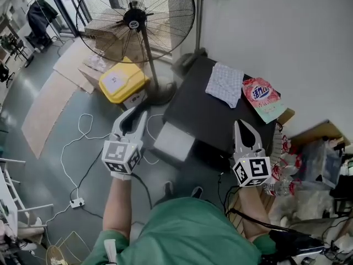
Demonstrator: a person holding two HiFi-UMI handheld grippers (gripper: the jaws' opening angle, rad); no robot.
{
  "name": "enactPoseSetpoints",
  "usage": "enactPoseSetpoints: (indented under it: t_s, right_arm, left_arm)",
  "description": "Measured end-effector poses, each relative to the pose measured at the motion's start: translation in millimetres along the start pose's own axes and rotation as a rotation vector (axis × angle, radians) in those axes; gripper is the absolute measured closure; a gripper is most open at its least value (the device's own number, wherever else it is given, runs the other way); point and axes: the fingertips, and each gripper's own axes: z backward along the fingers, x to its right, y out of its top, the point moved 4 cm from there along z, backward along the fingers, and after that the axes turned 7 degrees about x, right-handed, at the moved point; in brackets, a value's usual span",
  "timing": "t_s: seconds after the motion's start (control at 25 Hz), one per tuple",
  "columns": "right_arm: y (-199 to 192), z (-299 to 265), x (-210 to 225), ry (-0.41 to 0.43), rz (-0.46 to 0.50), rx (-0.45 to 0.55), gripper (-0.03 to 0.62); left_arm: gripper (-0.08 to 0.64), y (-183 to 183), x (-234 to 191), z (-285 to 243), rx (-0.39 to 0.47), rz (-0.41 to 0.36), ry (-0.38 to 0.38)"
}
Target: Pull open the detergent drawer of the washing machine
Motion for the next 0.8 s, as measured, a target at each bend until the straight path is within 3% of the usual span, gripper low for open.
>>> enactPoseSetpoints:
  t_s: [0.24, 0.8]
  right_arm:
    - [16, -6, -1, -0.003, 0.020, 0.025, 0.595]
    - [15, -14, -15, 0.017, 0.033, 0.016, 0.595]
  left_arm:
    - [0.459, 21, -1, -5, 0.047, 0.011, -0.015]
    - [0.459, 18, -7, -1, 0.054, 0.045, -0.018]
